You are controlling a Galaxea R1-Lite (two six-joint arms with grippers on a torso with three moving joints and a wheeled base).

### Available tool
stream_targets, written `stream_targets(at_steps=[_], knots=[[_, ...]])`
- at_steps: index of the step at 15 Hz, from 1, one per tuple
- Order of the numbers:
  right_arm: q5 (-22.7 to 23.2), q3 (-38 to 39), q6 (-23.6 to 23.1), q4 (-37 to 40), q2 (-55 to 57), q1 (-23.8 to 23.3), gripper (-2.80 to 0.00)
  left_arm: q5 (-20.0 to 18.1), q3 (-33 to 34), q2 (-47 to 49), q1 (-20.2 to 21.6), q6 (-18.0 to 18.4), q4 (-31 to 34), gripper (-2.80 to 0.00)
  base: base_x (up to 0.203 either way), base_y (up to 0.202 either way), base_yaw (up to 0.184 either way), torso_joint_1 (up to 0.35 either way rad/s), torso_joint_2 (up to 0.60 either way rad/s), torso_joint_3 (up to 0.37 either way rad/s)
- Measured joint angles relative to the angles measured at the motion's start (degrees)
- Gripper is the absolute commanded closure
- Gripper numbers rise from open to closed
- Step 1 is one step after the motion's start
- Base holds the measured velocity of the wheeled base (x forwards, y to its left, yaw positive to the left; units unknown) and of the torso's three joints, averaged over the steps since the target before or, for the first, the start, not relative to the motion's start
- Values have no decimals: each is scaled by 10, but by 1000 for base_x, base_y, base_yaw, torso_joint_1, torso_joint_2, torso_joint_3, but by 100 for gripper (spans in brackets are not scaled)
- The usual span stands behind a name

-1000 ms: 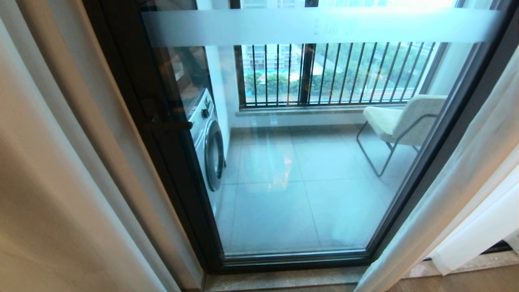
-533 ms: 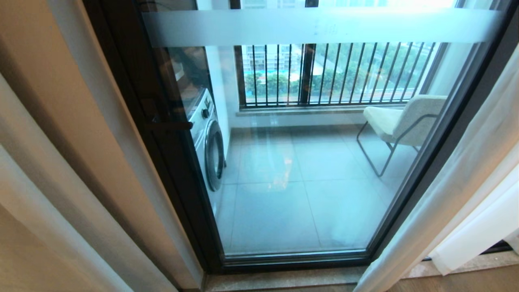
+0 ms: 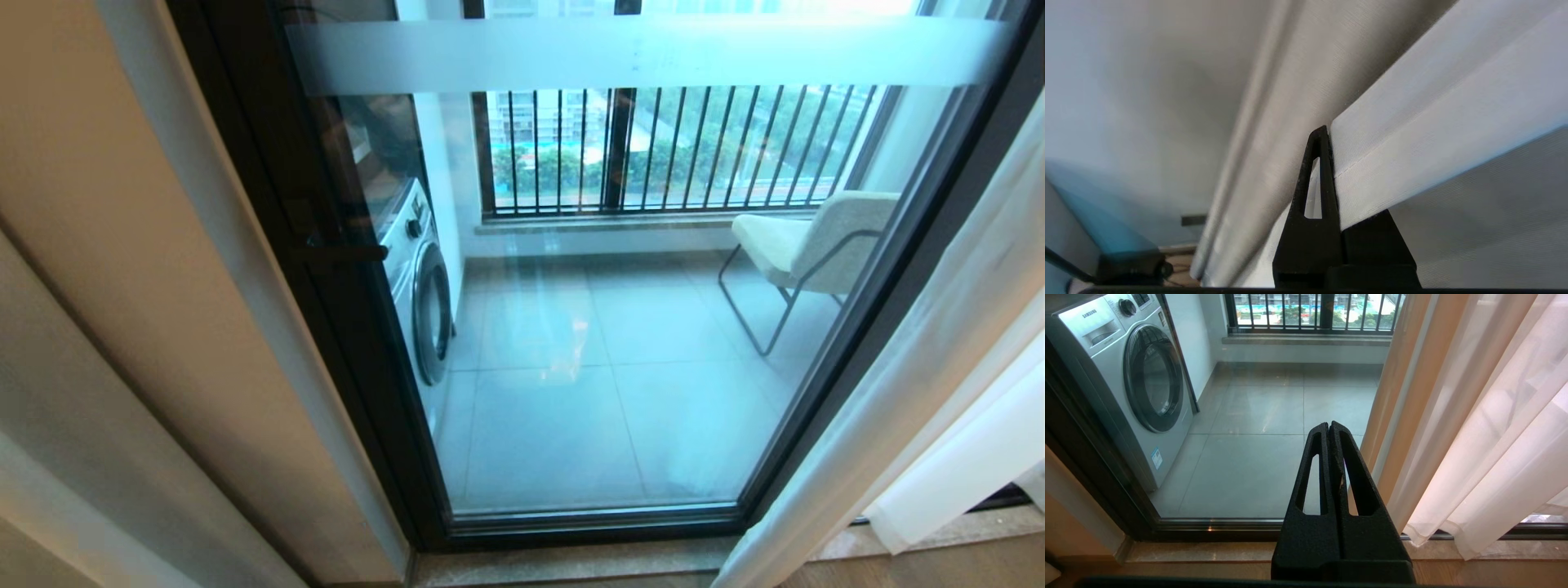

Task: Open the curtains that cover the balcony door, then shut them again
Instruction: Pull the inner curtains open on both sides

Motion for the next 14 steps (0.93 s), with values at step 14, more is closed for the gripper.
stream_targets(at_steps=[14], knots=[[0, 0, 0, 0, 0, 0, 0, 9, 139, -271, -242, -25, 146, 0, 0, 0, 0, 0, 0, 0]])
